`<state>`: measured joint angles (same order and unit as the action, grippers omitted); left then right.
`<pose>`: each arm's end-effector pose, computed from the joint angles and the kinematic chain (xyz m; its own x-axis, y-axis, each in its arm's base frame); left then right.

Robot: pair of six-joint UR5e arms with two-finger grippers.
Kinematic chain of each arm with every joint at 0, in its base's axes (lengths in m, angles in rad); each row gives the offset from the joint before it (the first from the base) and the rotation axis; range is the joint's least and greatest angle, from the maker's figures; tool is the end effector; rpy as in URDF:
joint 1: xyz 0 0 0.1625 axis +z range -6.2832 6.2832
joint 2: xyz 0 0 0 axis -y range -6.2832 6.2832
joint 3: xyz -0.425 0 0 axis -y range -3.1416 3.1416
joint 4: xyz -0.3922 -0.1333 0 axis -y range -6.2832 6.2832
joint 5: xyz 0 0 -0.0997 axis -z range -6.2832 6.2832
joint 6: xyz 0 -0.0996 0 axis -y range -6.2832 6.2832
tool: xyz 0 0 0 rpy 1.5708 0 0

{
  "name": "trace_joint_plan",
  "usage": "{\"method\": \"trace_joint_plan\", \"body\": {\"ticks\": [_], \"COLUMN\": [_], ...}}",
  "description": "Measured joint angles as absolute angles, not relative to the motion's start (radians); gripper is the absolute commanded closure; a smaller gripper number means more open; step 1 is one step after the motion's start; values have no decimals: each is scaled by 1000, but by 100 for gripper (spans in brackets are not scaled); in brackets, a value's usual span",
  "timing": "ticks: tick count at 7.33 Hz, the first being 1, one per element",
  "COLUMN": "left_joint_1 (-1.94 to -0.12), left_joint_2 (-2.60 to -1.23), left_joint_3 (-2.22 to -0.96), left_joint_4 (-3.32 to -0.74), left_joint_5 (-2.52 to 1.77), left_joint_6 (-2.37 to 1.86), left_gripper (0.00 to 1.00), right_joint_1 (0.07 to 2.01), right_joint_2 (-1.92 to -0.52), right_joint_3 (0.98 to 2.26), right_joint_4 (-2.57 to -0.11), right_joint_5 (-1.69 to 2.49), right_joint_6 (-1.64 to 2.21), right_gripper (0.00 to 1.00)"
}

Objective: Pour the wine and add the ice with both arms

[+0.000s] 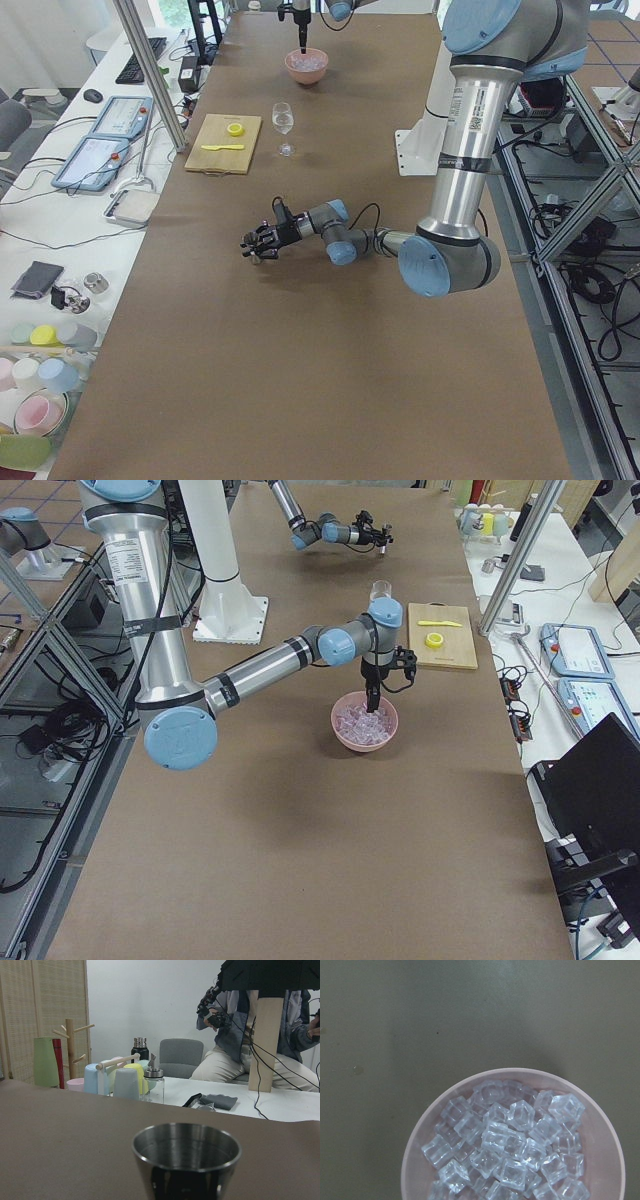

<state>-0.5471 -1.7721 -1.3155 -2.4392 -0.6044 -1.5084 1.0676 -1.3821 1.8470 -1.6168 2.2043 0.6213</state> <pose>0.3887 -0.4888 0.5664 0.6353 -0.3455 -0.6907 0.7686 0.1959 0.6090 -0.2020 -0.5212 0.4369 0.7361 -0.0217 0.6765 0.0148 0.9998 0.0160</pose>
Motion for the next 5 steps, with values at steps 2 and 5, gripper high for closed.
{"method": "trace_joint_plan", "body": {"ticks": [2, 5], "left_joint_1": [-546, -546], "left_joint_2": [-1772, -1774], "left_joint_3": [-1317, -1317], "left_joint_4": [-2440, -2440], "left_joint_5": [-604, -604], "left_joint_6": [-1509, -1493], "left_gripper": [57, 2], "right_joint_1": [1068, 1068], "right_joint_2": [-1382, -1382], "right_joint_3": [1847, 1848], "right_joint_4": [-1617, -1617], "right_joint_5": [2204, 2205], "right_joint_6": [621, 621], "right_gripper": [0, 0]}}
